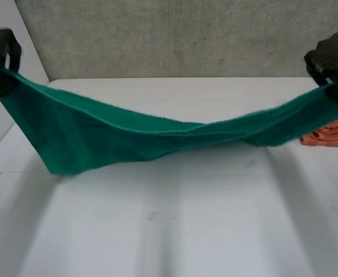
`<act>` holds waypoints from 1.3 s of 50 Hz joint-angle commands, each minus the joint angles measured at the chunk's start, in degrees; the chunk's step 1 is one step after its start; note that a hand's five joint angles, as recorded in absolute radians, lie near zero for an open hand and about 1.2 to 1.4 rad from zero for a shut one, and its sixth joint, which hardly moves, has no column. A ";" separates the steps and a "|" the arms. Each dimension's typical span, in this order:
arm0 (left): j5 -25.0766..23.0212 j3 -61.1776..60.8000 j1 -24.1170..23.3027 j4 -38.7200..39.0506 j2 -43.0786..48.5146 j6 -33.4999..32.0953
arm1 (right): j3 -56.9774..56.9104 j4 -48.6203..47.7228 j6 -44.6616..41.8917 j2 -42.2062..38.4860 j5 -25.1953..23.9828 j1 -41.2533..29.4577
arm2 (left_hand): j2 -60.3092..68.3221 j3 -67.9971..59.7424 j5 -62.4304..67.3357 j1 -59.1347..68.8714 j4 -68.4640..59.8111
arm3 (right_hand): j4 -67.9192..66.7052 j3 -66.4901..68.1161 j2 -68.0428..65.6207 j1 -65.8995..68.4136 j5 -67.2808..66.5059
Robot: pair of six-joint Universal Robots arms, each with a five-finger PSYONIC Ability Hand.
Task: Fold the laundry.
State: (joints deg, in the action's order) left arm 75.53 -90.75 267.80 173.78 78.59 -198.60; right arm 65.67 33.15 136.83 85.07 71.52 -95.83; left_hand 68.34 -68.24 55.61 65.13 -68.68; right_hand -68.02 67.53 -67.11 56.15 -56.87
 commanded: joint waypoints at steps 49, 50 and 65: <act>12.72 12.27 -11.60 31.62 46.03 -5.22 | -7.32 -37.37 3.44 -36.64 13.65 -8.67 | 11.66 -11.76 14.39 14.87 -11.32 | -11.98 12.47 -12.89 23.85 -13.13; 12.71 11.04 -11.34 31.27 47.96 -5.31 | -5.31 -37.11 3.35 -37.60 13.13 -8.67 | 11.66 -11.76 14.39 14.87 -11.32 | -11.98 12.47 -12.89 23.85 -13.13; 12.98 -9.33 -5.37 17.94 30.00 -17.15 | 18.86 -25.62 -9.20 -19.62 9.87 -8.32 | 11.66 -11.76 14.39 14.87 -11.32 | -11.98 12.47 -12.89 23.85 -13.13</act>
State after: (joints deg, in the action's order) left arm 88.45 -90.38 259.02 199.30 122.12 -208.23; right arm 75.27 -0.25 135.20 53.26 81.14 -104.44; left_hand 68.39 -68.27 55.61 65.11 -68.70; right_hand -68.02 67.53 -67.11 56.15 -57.04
